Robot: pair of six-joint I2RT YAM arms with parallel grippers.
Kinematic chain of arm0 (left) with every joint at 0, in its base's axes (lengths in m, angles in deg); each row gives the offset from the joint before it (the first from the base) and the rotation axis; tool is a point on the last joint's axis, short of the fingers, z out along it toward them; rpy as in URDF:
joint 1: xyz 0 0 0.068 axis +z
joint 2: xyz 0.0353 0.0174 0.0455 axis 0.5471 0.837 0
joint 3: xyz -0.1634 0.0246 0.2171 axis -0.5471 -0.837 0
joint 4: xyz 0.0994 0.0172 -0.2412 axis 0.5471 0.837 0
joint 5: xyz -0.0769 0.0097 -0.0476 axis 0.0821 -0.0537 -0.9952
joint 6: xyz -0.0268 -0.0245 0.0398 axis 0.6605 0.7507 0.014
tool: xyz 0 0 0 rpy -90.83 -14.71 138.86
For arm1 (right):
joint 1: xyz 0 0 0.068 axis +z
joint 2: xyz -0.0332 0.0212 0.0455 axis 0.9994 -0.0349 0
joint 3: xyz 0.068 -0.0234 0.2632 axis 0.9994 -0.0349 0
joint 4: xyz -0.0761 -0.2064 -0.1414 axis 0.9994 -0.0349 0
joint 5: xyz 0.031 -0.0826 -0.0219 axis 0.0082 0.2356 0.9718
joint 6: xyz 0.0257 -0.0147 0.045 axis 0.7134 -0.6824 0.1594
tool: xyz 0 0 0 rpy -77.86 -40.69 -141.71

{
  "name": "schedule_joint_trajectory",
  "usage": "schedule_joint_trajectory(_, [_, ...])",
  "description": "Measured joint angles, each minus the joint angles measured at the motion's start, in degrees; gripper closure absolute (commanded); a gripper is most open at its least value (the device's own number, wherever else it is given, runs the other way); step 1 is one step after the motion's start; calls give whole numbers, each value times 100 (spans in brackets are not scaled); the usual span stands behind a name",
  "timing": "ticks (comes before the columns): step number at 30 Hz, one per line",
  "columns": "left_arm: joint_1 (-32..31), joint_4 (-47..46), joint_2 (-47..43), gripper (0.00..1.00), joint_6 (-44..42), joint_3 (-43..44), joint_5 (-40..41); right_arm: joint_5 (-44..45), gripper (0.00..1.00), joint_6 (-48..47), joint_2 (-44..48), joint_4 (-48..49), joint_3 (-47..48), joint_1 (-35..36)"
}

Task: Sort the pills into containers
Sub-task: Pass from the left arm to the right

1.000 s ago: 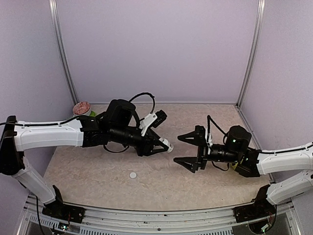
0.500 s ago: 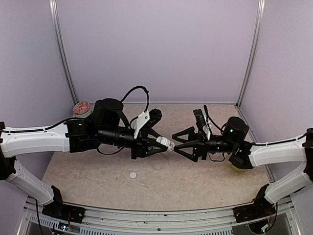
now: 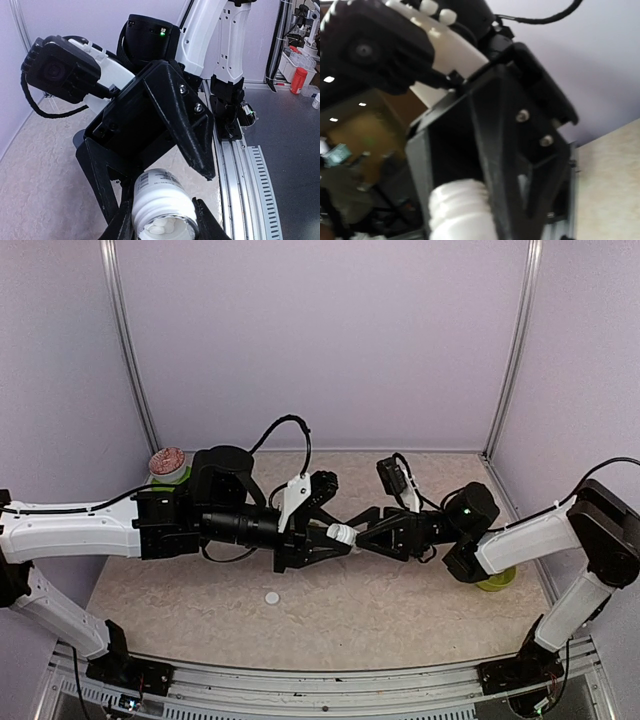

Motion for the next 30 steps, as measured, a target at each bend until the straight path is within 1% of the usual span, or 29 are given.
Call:
schedule_joint_trajectory(2, [-4, -39, 0, 89, -20, -22, 52, -96, 36, 428, -223, 446, 52, 0])
schedule_joint_trajectory(5, [-7, -90, 0, 89, -61, -33, 101, -192, 38, 940, -457, 789, 72, 0])
schedule_joint_trajectory(13, [-15, -129, 2, 89, -85, -44, 144, -326, 39, 1670, -691, 935, 153, 0])
schedule_joint_trajectory(24, [-15, -205, 2, 89, -83, -52, 146, -361, 43, 2006, -708, 944, 328, 11])
schedule_joint_trajectory(30, [-15, -214, 2, 89, -81, -103, 168, -361, 54, 2055, -708, 946, 330, 13])
